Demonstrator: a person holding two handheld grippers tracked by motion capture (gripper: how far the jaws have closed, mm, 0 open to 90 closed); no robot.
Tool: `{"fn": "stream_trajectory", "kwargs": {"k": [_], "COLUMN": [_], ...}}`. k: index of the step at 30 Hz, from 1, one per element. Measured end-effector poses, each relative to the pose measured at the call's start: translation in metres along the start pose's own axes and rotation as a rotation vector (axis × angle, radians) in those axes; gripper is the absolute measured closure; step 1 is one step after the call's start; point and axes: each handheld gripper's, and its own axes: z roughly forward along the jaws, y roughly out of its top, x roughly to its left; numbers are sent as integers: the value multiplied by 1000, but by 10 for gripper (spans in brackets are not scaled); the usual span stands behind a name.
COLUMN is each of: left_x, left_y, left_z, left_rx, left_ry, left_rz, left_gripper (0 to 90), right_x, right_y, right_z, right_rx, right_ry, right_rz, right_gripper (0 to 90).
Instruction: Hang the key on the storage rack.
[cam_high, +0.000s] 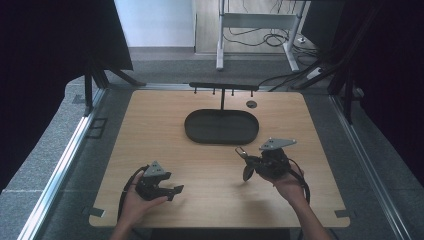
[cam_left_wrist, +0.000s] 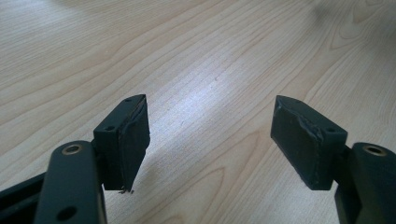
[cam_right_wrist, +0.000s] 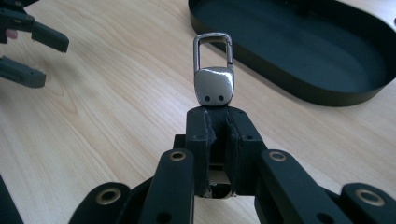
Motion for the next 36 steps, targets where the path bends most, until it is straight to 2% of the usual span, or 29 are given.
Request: {"fn": "stream_trajectory", "kwargs": {"k": [17, 36], "left_x": [-1, -1], "left_y": [0, 0], "left_z": [1, 1], "left_rx": [-3, -1], "left_ry": [-1, -1], "left_rz": [-1, 2], "left_gripper": [289, 289], "right_x": [-3, -9], "right_y": [19, 33], "right_z": [-6, -3], "right_rx": [-59, -113], "right_ry": [-35, -58], "right_rz": [13, 45], "right_gripper": [807, 807]}}
